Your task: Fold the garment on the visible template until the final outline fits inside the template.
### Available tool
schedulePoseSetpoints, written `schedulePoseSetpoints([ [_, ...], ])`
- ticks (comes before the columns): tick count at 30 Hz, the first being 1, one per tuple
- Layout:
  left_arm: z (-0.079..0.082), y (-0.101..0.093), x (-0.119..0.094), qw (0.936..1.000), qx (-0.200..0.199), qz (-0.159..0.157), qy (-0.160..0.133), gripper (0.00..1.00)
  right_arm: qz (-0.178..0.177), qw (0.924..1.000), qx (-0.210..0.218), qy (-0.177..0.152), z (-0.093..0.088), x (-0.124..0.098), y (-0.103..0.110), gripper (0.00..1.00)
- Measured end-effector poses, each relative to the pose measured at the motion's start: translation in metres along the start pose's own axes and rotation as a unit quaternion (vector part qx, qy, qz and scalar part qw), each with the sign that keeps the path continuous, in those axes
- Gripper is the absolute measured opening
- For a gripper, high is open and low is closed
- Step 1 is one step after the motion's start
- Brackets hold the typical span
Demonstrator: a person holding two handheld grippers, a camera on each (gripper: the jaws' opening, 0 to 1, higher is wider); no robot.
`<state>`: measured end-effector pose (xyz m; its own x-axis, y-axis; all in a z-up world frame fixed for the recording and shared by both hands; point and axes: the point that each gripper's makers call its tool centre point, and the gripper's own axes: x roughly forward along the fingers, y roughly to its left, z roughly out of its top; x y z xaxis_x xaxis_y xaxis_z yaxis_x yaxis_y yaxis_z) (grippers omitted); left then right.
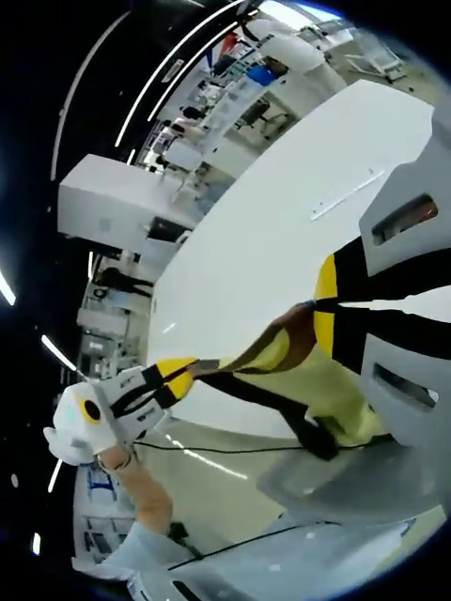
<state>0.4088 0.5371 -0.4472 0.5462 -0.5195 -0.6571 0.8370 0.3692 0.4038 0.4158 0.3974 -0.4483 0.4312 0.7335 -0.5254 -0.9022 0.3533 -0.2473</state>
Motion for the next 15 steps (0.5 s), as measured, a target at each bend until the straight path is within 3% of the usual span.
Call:
schedulePoseSetpoints([
  [15, -0.027, 0.025, 0.046, 0.9992, -0.037, 0.0, 0.016, 0.0, -0.005, 0.9992, 0.032, 0.023, -0.026, 0.038, -0.031, 0.01],
])
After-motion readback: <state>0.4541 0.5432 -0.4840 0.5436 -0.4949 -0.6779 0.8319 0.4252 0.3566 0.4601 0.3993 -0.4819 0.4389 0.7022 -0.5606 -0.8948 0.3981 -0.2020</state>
